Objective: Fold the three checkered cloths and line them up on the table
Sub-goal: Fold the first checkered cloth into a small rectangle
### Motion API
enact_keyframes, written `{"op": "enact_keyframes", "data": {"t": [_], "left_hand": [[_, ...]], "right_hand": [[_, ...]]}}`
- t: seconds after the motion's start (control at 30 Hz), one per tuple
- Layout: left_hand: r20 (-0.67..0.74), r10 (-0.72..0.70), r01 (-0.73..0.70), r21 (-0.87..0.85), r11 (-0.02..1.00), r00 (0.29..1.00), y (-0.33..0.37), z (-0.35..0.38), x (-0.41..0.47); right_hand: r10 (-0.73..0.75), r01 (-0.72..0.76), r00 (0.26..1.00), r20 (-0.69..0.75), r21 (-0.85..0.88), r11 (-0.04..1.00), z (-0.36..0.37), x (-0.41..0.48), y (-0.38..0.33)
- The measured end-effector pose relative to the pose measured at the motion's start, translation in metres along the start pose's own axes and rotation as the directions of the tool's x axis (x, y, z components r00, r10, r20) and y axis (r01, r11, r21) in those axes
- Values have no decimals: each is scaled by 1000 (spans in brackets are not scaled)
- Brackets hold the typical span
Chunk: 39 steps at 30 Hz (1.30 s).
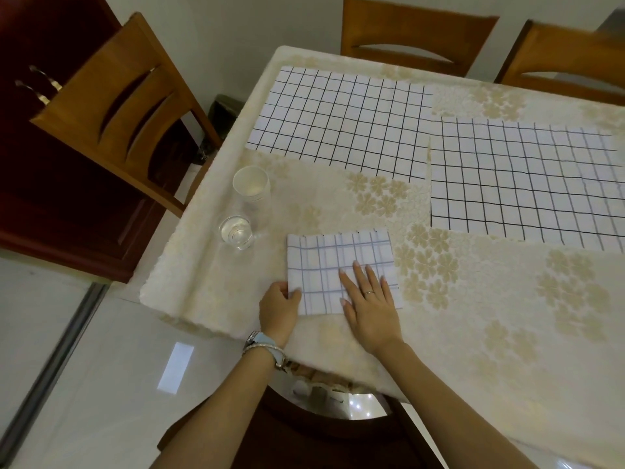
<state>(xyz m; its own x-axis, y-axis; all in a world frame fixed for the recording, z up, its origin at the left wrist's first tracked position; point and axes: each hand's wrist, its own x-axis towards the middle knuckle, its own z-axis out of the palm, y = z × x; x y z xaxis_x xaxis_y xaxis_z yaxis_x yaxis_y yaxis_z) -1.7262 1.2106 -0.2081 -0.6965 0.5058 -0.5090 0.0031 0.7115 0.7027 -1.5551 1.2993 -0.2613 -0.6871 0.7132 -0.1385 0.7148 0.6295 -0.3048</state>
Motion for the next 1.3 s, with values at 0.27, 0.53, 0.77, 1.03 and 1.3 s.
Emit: {"op": "enact_keyframes", "data": {"t": [0.27, 0.53, 0.77, 1.03, 1.3], "left_hand": [[-53, 32, -37, -93, 995, 998, 4, -5, -12], [-114, 3, -37, -296, 954, 994, 4, -20, -24], [-140, 88, -126, -293, 948, 986, 13, -17, -34], [-96, 260, -276, -242, 930, 961, 41, 12, -51], [10, 353, -353, -37, 935, 935, 52, 61, -55]], "right_hand": [[7, -7, 1000, 23, -20, 1000, -6, -3, -7], [-85, 84, 995, 51, 14, 996, -5, -2, -28], [-93, 88, 992, 82, 55, 995, -7, 3, -31], [13, 13, 998, -60, 414, 910, -20, 7, -21], [505, -301, 860, 76, 874, 381, -57, 3, 4]]}}
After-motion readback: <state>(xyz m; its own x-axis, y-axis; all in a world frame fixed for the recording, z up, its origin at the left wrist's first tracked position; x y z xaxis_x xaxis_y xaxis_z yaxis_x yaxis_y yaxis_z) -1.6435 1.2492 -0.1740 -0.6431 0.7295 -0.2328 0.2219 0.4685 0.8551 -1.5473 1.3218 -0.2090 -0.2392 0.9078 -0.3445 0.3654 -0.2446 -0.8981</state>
